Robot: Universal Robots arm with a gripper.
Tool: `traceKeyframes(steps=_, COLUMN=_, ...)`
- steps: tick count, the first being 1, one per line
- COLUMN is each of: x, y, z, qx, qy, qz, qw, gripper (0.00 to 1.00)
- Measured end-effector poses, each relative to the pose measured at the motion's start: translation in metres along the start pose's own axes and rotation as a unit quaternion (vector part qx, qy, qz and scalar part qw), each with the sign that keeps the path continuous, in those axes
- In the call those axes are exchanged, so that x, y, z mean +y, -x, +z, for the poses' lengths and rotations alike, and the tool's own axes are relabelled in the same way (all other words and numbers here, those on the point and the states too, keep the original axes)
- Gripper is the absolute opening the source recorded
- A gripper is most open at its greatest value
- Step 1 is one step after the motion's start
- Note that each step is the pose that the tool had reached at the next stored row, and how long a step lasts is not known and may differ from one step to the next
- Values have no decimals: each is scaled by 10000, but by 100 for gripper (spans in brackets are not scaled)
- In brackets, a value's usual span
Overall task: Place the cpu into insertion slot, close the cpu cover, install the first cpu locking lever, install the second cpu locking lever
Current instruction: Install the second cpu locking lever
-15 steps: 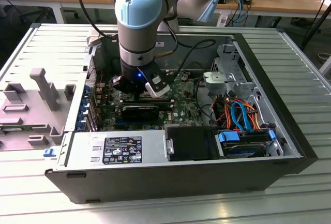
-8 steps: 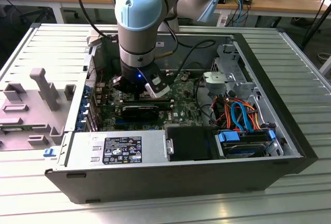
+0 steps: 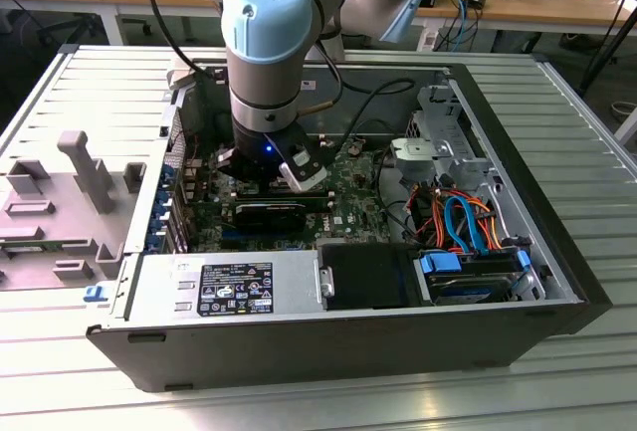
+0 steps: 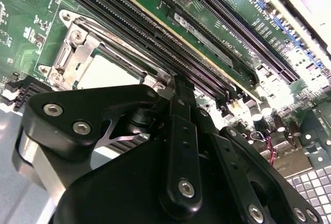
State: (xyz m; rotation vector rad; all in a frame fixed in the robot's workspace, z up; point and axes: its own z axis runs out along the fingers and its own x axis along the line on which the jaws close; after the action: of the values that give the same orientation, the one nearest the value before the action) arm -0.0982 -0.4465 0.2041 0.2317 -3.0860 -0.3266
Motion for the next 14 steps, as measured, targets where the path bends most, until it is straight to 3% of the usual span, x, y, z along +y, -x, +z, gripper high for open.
traceKeyframes(steps=4, x=0, y=-1, z=-1, qx=-8, qy=62, qz=-3, qw=10000, gripper=11)
traceKeyframes(steps=7, x=-2, y=0, z=10, qx=-29, qy=198, qz=-9, qw=9998, gripper=11)
traceKeyframes(steps=10, x=-10, y=-1, z=17, qx=-36, qy=243, qz=-11, qw=9997, gripper=11)
traceKeyframes(steps=14, x=-35, y=-5, z=15, qx=-39, qy=267, qz=-12, qw=9996, gripper=11)
